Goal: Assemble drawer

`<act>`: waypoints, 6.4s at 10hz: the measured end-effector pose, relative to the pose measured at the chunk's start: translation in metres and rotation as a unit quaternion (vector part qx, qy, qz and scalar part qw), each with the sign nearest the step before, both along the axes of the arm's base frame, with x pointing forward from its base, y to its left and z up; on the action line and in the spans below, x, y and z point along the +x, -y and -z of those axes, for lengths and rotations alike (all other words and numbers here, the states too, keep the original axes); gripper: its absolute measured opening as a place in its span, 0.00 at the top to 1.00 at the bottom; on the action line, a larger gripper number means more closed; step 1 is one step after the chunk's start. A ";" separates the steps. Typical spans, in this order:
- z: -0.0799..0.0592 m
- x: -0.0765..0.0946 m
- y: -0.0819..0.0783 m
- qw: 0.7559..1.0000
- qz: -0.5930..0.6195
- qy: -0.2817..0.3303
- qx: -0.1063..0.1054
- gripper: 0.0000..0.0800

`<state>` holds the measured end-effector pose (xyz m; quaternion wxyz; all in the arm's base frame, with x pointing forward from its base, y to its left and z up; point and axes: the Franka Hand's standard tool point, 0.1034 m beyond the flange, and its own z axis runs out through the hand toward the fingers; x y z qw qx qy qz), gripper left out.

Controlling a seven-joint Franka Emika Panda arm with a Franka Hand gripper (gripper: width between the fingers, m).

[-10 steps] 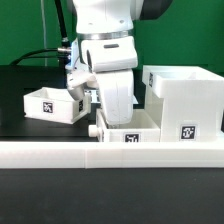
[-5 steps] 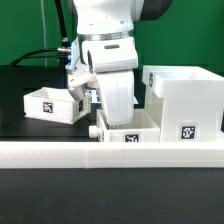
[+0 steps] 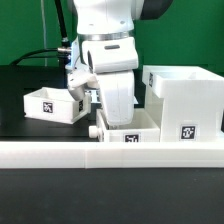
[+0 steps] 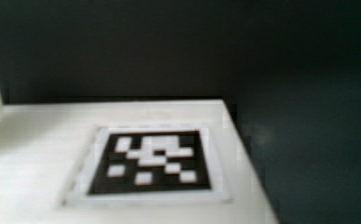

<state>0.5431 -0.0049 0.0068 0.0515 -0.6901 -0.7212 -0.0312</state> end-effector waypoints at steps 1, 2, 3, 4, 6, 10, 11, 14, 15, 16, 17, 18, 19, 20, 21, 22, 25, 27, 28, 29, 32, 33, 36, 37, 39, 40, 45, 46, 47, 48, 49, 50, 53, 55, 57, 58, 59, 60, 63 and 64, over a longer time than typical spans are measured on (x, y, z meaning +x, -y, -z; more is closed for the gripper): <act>0.000 0.000 0.000 1.000 0.000 -0.002 0.000 0.95; -0.001 -0.001 -0.002 1.000 -0.003 -0.011 0.000 0.95; -0.001 0.000 -0.004 1.000 -0.007 -0.010 -0.001 0.95; -0.001 0.000 -0.005 1.000 -0.004 -0.009 0.000 0.95; 0.000 0.000 0.000 1.000 0.010 -0.006 0.004 0.95; -0.001 0.001 -0.004 1.000 0.011 -0.004 0.004 0.95; 0.000 0.001 -0.008 1.000 0.008 -0.002 0.005 0.95; 0.000 0.004 -0.017 1.000 -0.005 0.004 0.003 0.95; 0.000 0.004 -0.020 1.000 -0.008 0.005 0.002 0.95; 0.000 0.004 -0.022 1.000 0.003 0.010 0.001 0.95; 0.000 0.004 -0.024 1.000 0.012 0.014 0.001 0.95; 0.000 0.005 -0.024 1.000 0.015 0.014 0.001 0.95; 0.000 0.004 -0.024 1.000 0.015 0.013 0.001 0.95; 0.000 0.004 -0.024 1.000 0.016 0.013 0.001 0.94; 0.000 0.004 -0.022 1.000 0.016 0.012 0.001 0.94; -0.002 0.004 -0.019 1.000 0.018 0.010 0.000 0.73; -0.013 0.006 -0.019 1.000 0.023 0.009 -0.003 0.32; -0.026 0.012 -0.020 1.000 0.020 0.004 -0.007 0.23; -0.035 0.013 -0.017 1.000 0.020 0.002 -0.010 0.19; -0.042 0.014 -0.013 1.000 0.022 -0.002 -0.012 0.19; -0.054 0.016 0.015 1.000 0.014 -0.011 -0.016 0.19; -0.054 0.017 0.024 1.000 0.008 -0.010 -0.016 0.19; -0.050 0.014 0.028 1.000 0.007 -0.012 -0.012 0.19; -0.040 0.015 0.037 1.000 -0.014 -0.014 0.019 0.19; -0.029 0.024 0.050 0.998 -0.010 -0.022 0.052 0.19; -0.028 0.027 0.054 0.997 -0.011 -0.026 0.076 0.19; -0.031 0.060 0.039 0.997 0.003 0.011 0.077 0.19; -0.027 0.055 0.036 0.997 0.003 0.012 0.076 0.19; -0.024 0.051 0.035 0.997 0.002 0.008 0.077 0.19; -0.021 0.048 0.034 0.997 0.003 0.008 0.076 0.19; -0.017 0.049 0.035 0.997 0.009 0.035 0.068 0.19; -0.012 0.040 0.031 0.997 0.009 0.028 0.069 0.19; -0.011 0.041 0.019 0.997 0.010 0.025 0.071 0.19; -0.011 0.042 0.010 0.997 -0.005 0.024 0.067 0.19; -0.011 0.042 0.012 0.997 -0.003 0.024 0.067 0.19; -0.010 0.042 0.012 0.997 -0.003 0.024 0.067 0.19; -0.011 0.042 0.011 0.997 0.001 0.024 0.067 0.19; -0.011 0.042 0.003 0.997 0.007 0.024 0.069 0.19; -0.011 0.045 -0.014 0.997 0.003 0.027 0.075 0.19; -0.008 0.045 -0.019 0.997 -0.011 0.027 0.077 0.19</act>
Offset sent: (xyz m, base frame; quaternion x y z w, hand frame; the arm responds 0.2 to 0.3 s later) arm -0.0024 0.0063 -0.0009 0.0234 -0.0212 -0.0380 0.9988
